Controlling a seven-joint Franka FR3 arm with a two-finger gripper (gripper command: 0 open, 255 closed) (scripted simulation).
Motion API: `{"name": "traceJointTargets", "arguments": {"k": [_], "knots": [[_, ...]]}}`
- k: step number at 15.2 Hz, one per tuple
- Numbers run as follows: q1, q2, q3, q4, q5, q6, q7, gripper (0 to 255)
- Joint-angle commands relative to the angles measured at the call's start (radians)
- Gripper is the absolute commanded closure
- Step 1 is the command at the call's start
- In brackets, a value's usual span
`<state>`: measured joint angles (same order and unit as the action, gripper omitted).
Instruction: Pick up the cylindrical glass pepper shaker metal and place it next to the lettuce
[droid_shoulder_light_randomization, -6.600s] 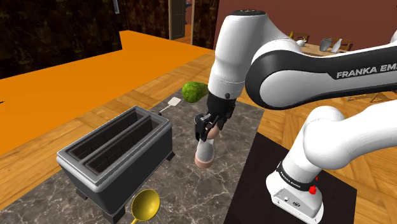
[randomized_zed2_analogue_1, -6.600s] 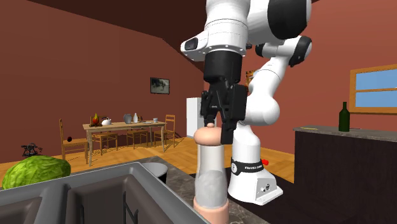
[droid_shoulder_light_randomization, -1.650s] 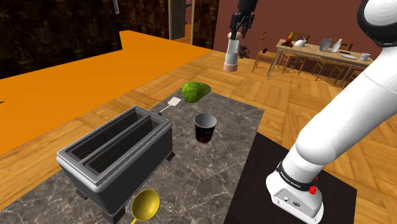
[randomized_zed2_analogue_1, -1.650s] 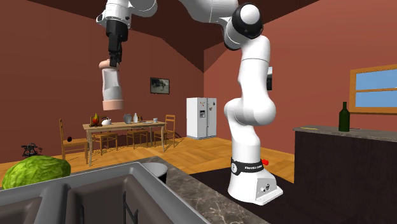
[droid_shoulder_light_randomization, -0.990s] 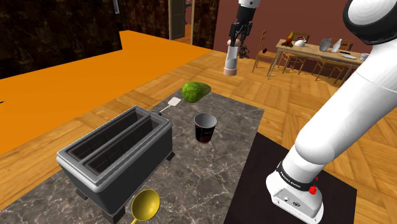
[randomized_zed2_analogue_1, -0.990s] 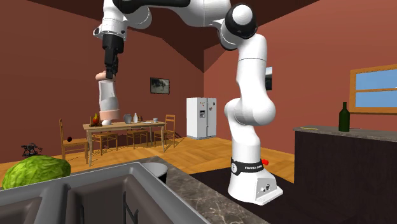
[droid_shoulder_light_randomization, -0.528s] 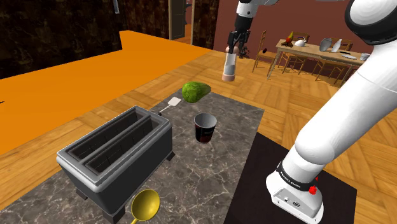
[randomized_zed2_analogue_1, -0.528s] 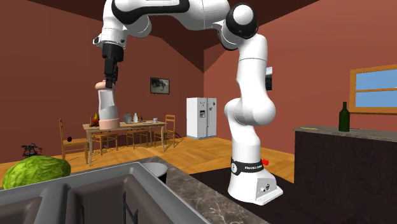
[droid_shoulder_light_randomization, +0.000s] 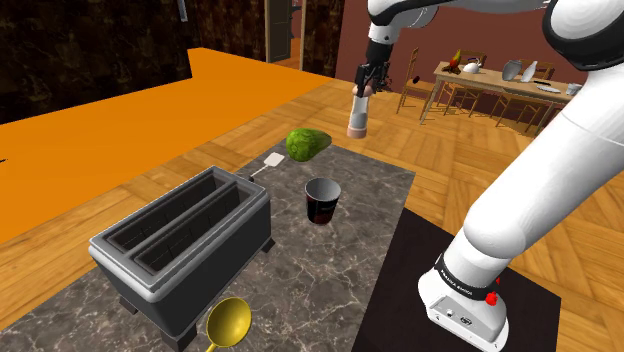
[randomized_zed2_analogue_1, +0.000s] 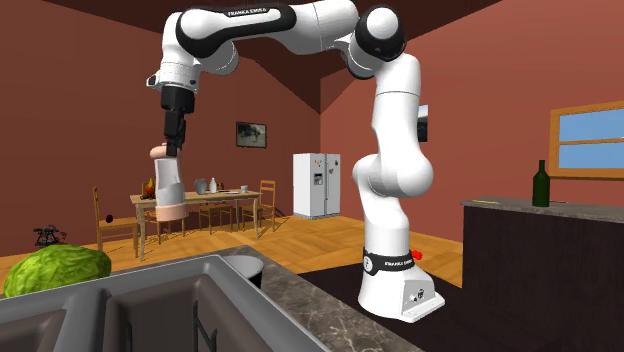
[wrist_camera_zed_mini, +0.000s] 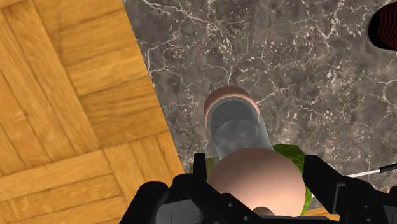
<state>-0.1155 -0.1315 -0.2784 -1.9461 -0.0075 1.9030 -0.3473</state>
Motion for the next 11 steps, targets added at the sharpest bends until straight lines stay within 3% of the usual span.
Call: {"name": "traceJointTargets", "arguments": {"k": [1,11], "knots": [[-0.001,-0.001,-0.001,-0.030,0.000,0.029,-0.001,255],[-0.002,0.021,-0.005,-0.142,0.006,0.162,-0.009,255]]}}
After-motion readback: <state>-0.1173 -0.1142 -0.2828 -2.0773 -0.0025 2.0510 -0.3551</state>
